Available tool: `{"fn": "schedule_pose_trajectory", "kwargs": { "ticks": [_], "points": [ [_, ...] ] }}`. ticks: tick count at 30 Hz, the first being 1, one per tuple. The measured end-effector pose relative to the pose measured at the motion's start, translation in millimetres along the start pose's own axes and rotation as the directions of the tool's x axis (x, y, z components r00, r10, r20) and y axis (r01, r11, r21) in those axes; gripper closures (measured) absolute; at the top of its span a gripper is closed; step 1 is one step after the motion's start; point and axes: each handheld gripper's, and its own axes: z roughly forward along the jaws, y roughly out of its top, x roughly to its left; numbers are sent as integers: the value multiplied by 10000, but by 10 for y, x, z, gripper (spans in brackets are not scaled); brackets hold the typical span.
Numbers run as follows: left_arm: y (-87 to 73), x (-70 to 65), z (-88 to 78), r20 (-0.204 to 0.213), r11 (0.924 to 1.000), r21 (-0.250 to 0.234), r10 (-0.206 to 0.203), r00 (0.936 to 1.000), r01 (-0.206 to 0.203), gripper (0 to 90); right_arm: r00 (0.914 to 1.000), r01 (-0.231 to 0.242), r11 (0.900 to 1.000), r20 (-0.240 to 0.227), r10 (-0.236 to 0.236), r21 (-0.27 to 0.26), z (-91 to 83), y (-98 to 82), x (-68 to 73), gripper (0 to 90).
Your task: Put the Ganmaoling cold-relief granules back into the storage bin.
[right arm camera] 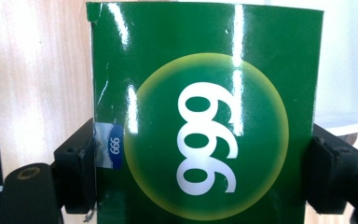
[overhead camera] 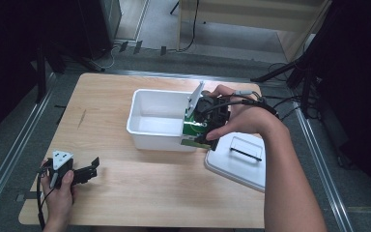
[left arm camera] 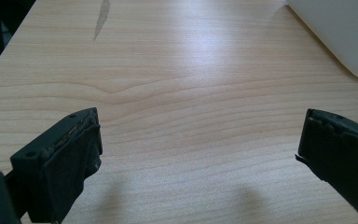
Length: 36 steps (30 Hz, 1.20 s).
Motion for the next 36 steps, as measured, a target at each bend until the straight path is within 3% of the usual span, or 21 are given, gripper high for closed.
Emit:
{"fn": "schedule_pose_trajectory", "kwargs": {
  "ticks": [9, 24, 36],
  "points": [
    [0, -8, 0, -4, 10000, -25, 97, 10000, -97, 2, 9999, 33, 9998, 164, -36, 178, 7, 63, -120, 163],
    [-1, -11, -5, 24, 9999, 6, 141, 9999, -141, 2, 9984, 216, 9997, 519, -210, -126, 39, 139, -292, 164],
    [0, -11, -3, 40, 9999, 6, 144, 9999, -144, 2, 9955, 548, 9980, 756, -570, 299, 130, 254, -447, 163]
  ]
}}
